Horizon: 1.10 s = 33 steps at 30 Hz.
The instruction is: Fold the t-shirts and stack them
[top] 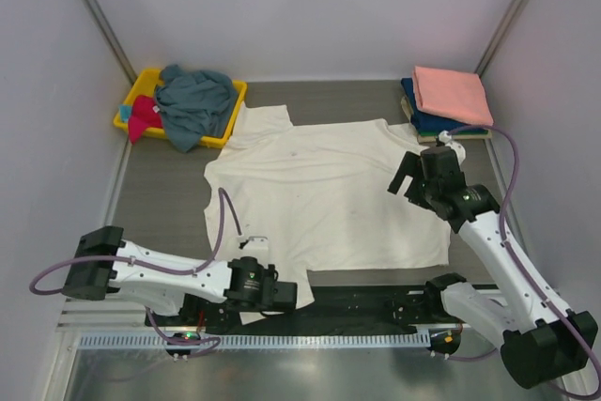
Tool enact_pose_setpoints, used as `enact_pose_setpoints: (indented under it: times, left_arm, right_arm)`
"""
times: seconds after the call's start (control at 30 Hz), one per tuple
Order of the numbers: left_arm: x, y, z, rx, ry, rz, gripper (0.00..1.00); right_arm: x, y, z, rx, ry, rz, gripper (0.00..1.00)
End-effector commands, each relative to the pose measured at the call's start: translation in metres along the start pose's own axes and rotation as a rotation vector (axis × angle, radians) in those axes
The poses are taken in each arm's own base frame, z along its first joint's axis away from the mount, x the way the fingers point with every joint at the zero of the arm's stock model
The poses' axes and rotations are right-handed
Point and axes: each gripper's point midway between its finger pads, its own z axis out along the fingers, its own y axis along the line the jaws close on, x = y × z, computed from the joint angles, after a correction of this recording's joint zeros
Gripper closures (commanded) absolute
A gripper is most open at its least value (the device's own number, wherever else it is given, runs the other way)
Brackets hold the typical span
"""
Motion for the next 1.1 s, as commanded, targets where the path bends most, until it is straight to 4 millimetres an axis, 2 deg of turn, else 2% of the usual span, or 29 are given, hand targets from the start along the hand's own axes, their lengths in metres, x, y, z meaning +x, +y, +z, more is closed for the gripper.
enact_pose_setpoints:
  times: [0.0,0.1,0.13,0.17,0.23,0.37,0.4,0.53,0.63,0.67,0.73,0.77,0.8,0.83,0.87,0.9,0.97,1.0,1.07]
  left_arm:
    - [0.014,-0.008,-0.001,0.003,0.017,-0.123,0.43]
    - [0.029,-0.015,0.01,0.082,0.055,-0.173,0.43]
    - [0.033,-0.024,0.007,0.144,0.077,-0.202,0.43]
    - [0.038,-0.016,0.016,0.132,0.08,-0.221,0.43]
    - [0.043,-0.012,0.018,0.141,0.087,-0.238,0.43]
    - [0.052,-0.006,0.024,0.154,0.103,-0.263,0.42]
    - [0.056,-0.001,0.032,0.145,0.104,-0.259,0.42]
    - [0.063,-0.014,0.043,0.215,0.115,-0.285,0.49]
    - [0.055,-0.01,0.047,0.223,0.074,-0.3,0.64]
    - [0.053,-0.009,0.047,0.226,0.063,-0.303,0.82]
    - [0.04,-0.006,0.044,0.254,0.011,-0.321,0.93]
    - [0.035,-0.004,0.042,0.265,-0.005,-0.328,1.0]
    - [0.028,-0.003,0.04,0.282,-0.03,-0.339,1.0]
    - [0.016,0.001,0.035,0.31,-0.069,-0.363,1.0]
    - [0.009,0.004,0.033,0.324,-0.093,-0.374,1.0]
    - [0.003,0.006,0.031,0.338,-0.112,-0.386,1.0]
    - [-0.01,0.016,0.026,0.381,-0.148,-0.425,1.0]
    - [-0.013,0.02,0.027,0.391,-0.157,-0.433,1.0]
    - [-0.023,0.029,0.024,0.432,-0.179,-0.465,1.0]
  right_arm:
    - [0.0,-0.016,-0.011,0.045,-0.035,0.046,0.0]
    - [0.004,-0.028,-0.01,0.064,-0.021,0.079,0.0]
    - [0.005,-0.031,-0.01,0.072,-0.012,0.091,0.0]
    - [0.003,-0.037,-0.009,0.086,-0.014,0.111,0.0]
    - [-0.001,-0.041,-0.01,0.103,-0.017,0.149,0.0]
    - [-0.006,-0.041,-0.01,0.093,-0.014,0.207,0.0]
    - [-0.006,-0.042,-0.009,0.096,-0.012,0.212,0.0]
    - [-0.009,-0.055,-0.008,0.156,-0.051,0.266,0.0]
    - [-0.011,-0.073,-0.005,0.223,-0.086,0.321,0.0]
    - [-0.008,-0.079,0.0,0.249,-0.067,0.329,0.0]
    - [0.001,-0.091,0.01,0.283,-0.015,0.373,0.0]
    - [0.002,-0.107,0.012,0.324,-0.005,0.437,0.0]
    - [0.012,-0.114,0.018,0.337,0.031,0.483,0.0]
    - [0.014,-0.123,0.02,0.351,0.028,0.521,0.0]
    - [0.014,-0.143,0.018,0.399,0.008,0.597,0.0]
    - [0.023,-0.151,0.021,0.42,0.021,0.633,0.0]
    - [0.03,-0.165,0.023,0.463,0.029,0.696,0.0]
    - [0.041,-0.172,0.026,0.496,0.061,0.721,0.0]
    - [0.054,-0.176,0.03,0.526,0.09,0.758,0.0]
